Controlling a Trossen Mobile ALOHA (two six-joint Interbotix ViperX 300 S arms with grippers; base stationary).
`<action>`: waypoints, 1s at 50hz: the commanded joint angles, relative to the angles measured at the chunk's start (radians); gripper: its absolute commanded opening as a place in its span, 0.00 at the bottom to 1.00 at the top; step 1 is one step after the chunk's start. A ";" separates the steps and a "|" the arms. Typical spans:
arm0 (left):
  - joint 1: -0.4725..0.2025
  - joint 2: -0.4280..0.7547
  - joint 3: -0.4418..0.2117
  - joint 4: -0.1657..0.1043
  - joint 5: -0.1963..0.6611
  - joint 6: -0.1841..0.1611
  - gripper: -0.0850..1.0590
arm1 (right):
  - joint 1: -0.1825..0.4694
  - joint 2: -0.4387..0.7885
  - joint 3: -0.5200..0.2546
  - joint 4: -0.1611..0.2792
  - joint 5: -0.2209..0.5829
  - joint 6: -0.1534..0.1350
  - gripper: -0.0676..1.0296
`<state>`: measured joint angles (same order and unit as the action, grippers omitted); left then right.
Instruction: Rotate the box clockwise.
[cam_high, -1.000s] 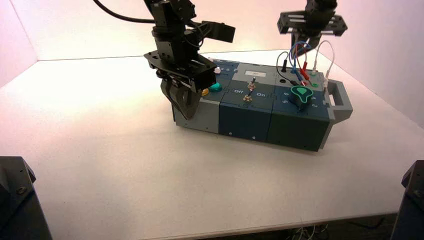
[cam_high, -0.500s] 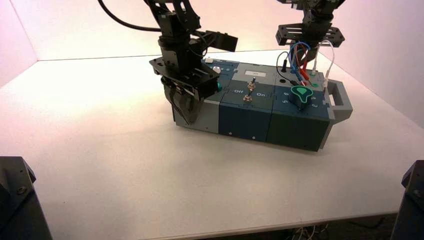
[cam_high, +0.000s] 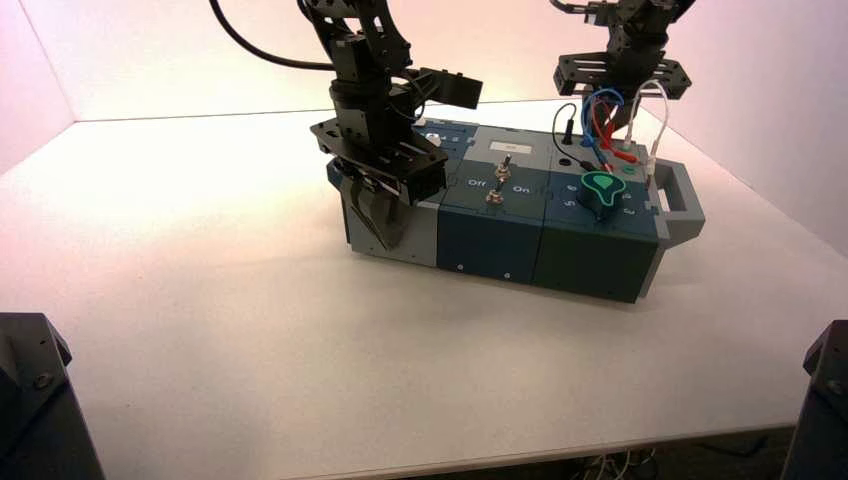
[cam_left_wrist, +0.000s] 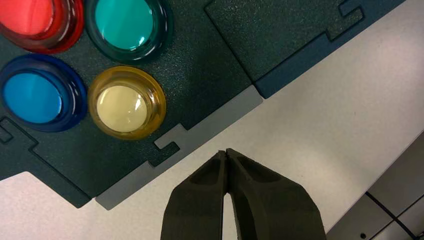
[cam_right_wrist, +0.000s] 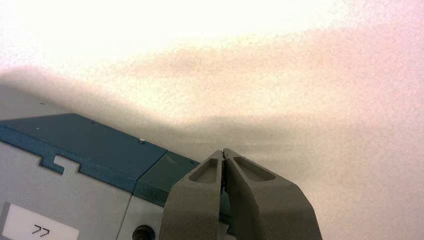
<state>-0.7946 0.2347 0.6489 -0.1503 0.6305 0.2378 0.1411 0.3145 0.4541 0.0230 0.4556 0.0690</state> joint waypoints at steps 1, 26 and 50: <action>0.011 -0.015 -0.021 0.002 -0.003 0.006 0.05 | 0.005 -0.014 0.002 0.005 0.023 -0.002 0.04; 0.081 -0.012 -0.026 0.003 -0.034 0.006 0.05 | 0.011 -0.021 0.032 0.011 0.064 -0.002 0.04; 0.132 0.051 -0.060 0.006 -0.077 0.006 0.05 | 0.026 -0.025 0.051 0.029 0.115 -0.003 0.04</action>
<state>-0.6780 0.2961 0.6305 -0.1473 0.5829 0.2378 0.1381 0.2991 0.4832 0.0368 0.5369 0.0675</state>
